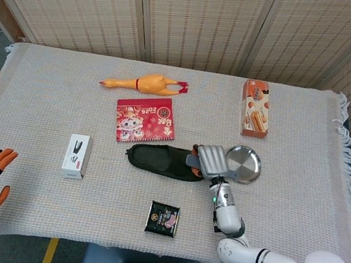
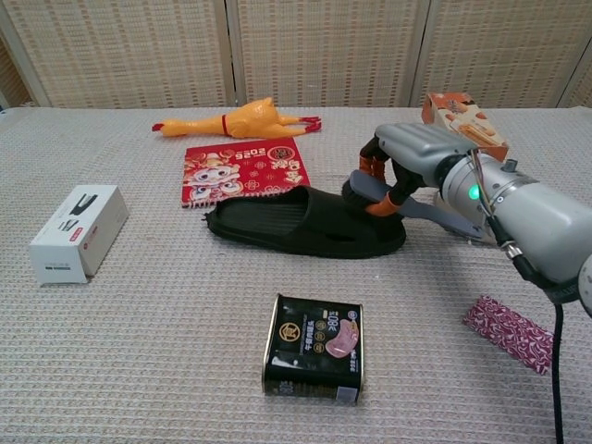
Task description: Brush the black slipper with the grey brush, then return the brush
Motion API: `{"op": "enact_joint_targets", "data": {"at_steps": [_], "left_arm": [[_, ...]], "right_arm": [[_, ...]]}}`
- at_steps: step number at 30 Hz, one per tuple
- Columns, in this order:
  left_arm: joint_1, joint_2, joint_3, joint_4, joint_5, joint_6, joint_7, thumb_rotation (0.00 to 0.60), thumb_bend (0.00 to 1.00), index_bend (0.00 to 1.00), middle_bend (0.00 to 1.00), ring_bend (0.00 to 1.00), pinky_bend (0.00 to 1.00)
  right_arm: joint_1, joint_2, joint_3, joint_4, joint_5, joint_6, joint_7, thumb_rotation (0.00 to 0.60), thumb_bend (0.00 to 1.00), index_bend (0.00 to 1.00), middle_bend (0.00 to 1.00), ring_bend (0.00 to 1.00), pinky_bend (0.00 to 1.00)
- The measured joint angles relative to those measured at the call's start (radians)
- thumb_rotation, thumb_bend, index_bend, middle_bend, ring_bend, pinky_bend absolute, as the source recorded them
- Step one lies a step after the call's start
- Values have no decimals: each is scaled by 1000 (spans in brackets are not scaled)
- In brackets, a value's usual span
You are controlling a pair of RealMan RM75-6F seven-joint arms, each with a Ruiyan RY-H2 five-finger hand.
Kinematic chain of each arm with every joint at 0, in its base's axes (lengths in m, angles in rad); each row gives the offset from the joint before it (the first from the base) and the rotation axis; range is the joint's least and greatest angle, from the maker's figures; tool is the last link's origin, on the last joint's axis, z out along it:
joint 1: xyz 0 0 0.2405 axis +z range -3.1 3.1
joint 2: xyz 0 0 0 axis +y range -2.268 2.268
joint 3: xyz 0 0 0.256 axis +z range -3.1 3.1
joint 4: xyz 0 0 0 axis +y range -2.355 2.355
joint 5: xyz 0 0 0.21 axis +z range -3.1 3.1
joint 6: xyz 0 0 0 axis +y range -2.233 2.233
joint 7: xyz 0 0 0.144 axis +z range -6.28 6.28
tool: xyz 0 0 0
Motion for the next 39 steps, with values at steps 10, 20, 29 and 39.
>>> {"op": "enact_joint_targets", "data": {"at_steps": [10, 20, 29, 39], "left_arm": [[0, 3, -4, 1, -9, 0, -9, 600, 517, 0, 0, 0, 127], [16, 2, -8, -5, -15, 24, 5, 600, 517, 0, 0, 0, 127], [15, -13, -9, -21, -20, 15, 63, 600, 519, 0, 0, 0, 127], [6, -43, -9, -14, -2, 6, 106, 600, 518, 0, 0, 0, 128]], "right_arm": [[59, -62, 30, 23, 10, -9, -32, 600, 406, 866, 693, 665, 865], [27, 40, 11, -55, 29, 5, -67, 600, 406, 840, 692, 670, 864], [5, 226, -17, -158, 46, 17, -174, 600, 407, 822, 692, 670, 865], [-63, 249, -122, -41, 53, -15, -133, 600, 406, 774, 692, 664, 865]]}}
